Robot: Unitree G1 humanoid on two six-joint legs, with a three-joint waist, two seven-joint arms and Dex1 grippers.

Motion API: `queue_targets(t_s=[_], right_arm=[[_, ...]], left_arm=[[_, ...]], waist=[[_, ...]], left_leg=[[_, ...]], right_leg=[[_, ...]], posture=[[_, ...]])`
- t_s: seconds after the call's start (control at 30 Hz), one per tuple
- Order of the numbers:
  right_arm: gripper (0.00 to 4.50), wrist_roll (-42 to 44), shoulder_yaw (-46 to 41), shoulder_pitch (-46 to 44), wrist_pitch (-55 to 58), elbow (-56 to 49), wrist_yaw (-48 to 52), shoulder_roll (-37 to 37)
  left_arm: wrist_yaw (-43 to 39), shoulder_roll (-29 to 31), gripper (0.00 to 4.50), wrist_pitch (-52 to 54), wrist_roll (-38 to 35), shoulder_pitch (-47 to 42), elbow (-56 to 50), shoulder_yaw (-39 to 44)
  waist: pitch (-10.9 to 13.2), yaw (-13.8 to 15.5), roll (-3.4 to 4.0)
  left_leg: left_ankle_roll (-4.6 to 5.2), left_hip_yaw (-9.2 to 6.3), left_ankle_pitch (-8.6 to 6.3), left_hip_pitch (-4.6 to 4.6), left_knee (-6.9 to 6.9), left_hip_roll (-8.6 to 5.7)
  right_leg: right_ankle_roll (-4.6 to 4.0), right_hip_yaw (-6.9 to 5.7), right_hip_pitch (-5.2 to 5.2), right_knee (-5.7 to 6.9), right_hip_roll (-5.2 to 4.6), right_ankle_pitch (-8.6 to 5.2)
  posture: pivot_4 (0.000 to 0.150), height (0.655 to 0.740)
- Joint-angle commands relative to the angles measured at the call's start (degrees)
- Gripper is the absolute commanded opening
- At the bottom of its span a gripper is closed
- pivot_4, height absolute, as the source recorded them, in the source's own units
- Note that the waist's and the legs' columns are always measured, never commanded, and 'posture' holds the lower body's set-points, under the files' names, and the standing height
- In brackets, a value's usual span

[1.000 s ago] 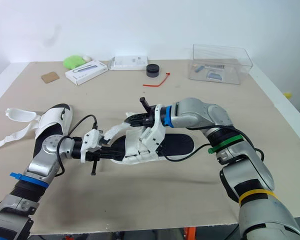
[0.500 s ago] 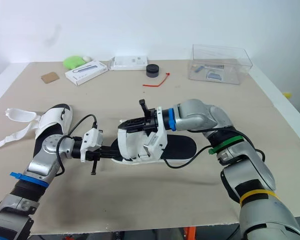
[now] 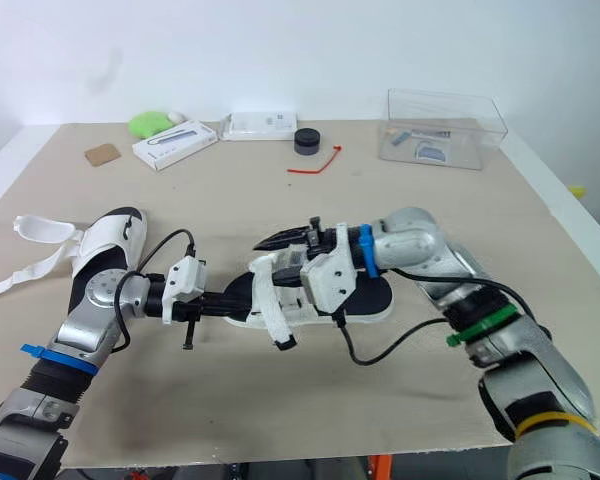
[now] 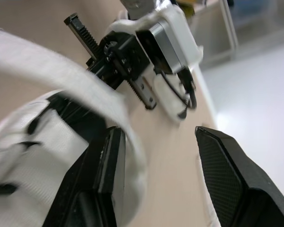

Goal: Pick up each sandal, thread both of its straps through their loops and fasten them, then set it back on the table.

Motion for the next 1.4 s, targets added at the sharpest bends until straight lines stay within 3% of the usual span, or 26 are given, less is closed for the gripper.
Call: queue_targets(t_s=[0.03, 0.23, 0.37, 0.47, 0.57, 0.83, 1.13, 1.27, 1.33, 1.4], right_arm=[[2.70, 7.8, -5.3, 4.6, 13.8, -11.1, 2.0, -3.9], [2.70, 13.1, -10.0, 11.9, 33.1, -21.0, 2.0, -7.5], [2.70, 43.0, -14.1, 12.0, 70.4, -30.3, -10.5, -8.5], [2.70, 54.3, -15.3, 11.9, 83.4, -33.0, -17.3, -7.8], [2.70, 64.4, -15.6, 12.5, 92.2, -32.0, -27.1, -5.1], [2.70, 69.7, -14.7, 15.6, 100.9, -30.7, -44.9, 3.8], [2.70, 71.7, -15.3, 17.0, 103.4, -29.5, -52.9, 9.1], [1.42, 74.2, -15.2, 16.5, 104.0, -28.2, -55.6, 11.2], [0.28, 75.9, -15.1, 16.4, 104.4, -27.6, -57.0, 11.7], [0.08, 77.3, -14.8, 16.2, 104.8, -26.6, -58.2, 12.0]], left_arm=[[-0.8, 0.6, 0.00, 0.1, 0.2, -0.4, 0.2, 0.0], [-1.4, 0.5, 0.00, 0.2, 0.2, -0.9, 0.8, 0.0], [-0.8, -0.2, 0.00, 2.4, -1.1, -1.7, 0.9, 0.7], [-0.6, -0.4, 0.00, 3.5, -1.6, -1.8, 0.5, 1.2], [0.0, -0.8, 0.00, 5.0, -2.6, -1.7, 0.0, 2.0], [0.4, 0.1, 0.00, 3.0, -1.8, -0.3, -0.7, 2.0], [2.1, -0.6, 0.00, 3.5, -2.9, 1.2, -2.5, 2.6], [2.4, -0.8, 0.00, 3.7, -2.8, 1.5, -3.0, 2.5], [2.6, -0.8, 0.00, 3.6, -2.7, 1.5, -3.2, 2.4], [2.7, -0.9, 0.00, 3.5, -2.7, 1.6, -3.3, 2.3]], waist=[[0.0, 0.0, 0.00], [0.0, 0.0, 0.00], [0.0, -0.1, 0.00], [0.0, 0.0, -0.02], [0.0, 0.0, -0.03], [0.0, 0.0, -0.06], [0.0, -0.1, -0.06], [0.0, -0.1, -0.06], [0.0, -0.1, -0.06], [0.0, -0.1, -0.06]], left_leg=[[0.00, -0.01, 0.00, -0.01, 0.00, 0.00], [0.02, 0.02, 0.01, 0.04, 0.02, 0.01], [0.02, 0.01, 0.02, 0.04, 0.06, 0.04], [0.00, -0.09, 0.04, 0.00, 0.09, 0.06], [0.00, -0.09, 0.03, -0.03, 0.09, 0.04], [0.01, -0.09, 0.04, -0.12, 0.11, 0.03], [0.01, -0.08, 0.04, -0.14, 0.12, 0.04], [0.01, -0.09, 0.04, -0.14, 0.12, 0.06], [0.01, -0.08, 0.04, -0.15, 0.12, 0.05], [0.02, -0.07, 0.04, -0.15, 0.12, 0.04]], right_leg=[[0.00, -0.01, -0.01, 0.00, 0.01, 0.00], [0.35, -0.02, 0.01, 0.01, 0.06, -0.18], [0.34, 0.00, 0.01, 0.03, 0.06, -0.14], [0.07, -0.06, 0.04, 0.02, 0.04, 0.03], [0.38, -0.06, 0.04, -0.01, 0.03, -0.14], [0.45, -0.05, 0.00, -0.01, 0.04, -0.13], [0.52, -0.03, -0.01, -0.04, 0.06, -0.10], [0.52, -0.04, -0.01, -0.04, 0.08, -0.10], [0.52, -0.04, -0.01, -0.04, 0.07, -0.10], [0.52, -0.03, -0.01, -0.06, 0.06, -0.10]], posture=[[0.150, 0.7400], [0.150, 0.7400], [0.150, 0.7400], [0.150, 0.7400], [0.150, 0.7400], [0.150, 0.7400], [0.150, 0.7400], [0.150, 0.7400], [0.150, 0.7400], [0.150, 0.7400]])
